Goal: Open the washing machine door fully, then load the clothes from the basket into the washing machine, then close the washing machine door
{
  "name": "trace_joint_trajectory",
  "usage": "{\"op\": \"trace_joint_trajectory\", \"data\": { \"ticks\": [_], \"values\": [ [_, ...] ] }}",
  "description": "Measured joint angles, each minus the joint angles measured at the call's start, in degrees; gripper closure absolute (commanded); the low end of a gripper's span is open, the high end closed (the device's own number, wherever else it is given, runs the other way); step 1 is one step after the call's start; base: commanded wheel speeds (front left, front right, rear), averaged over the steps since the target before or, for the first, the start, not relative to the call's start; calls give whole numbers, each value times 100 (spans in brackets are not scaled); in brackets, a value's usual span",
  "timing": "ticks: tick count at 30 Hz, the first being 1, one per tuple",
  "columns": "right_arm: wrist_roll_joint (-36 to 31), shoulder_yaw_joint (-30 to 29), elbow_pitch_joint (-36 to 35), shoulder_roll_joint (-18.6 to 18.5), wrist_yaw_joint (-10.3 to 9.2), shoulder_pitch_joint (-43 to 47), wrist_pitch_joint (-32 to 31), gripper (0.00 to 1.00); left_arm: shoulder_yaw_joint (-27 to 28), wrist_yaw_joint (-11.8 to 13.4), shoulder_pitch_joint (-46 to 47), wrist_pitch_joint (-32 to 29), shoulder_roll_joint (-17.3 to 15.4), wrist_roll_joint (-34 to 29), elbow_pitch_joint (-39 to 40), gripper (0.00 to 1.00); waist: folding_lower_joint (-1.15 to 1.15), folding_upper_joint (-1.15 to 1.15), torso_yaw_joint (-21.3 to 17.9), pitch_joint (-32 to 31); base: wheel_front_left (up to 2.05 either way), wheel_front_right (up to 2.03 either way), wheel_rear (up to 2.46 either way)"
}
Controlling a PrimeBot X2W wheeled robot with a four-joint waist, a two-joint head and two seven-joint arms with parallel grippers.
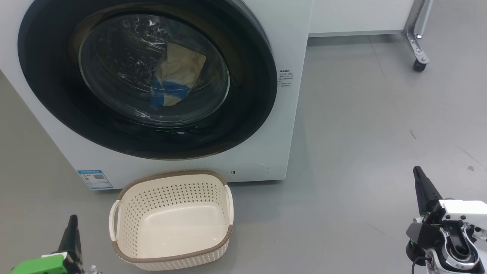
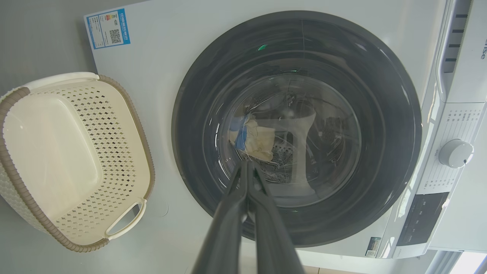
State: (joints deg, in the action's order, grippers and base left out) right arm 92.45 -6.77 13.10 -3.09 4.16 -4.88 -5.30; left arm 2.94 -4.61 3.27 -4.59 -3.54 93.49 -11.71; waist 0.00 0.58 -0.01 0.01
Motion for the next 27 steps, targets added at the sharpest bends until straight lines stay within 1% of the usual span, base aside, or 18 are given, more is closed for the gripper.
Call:
{"op": "trace_joint_trajectory", "data": {
  "ticks": [27],
  "values": [
    [0,-1,0,1,0,0,0,100,3,0,2,0,1,0,-18,100,0,0,0,0,0,0,0]
  ]
}}
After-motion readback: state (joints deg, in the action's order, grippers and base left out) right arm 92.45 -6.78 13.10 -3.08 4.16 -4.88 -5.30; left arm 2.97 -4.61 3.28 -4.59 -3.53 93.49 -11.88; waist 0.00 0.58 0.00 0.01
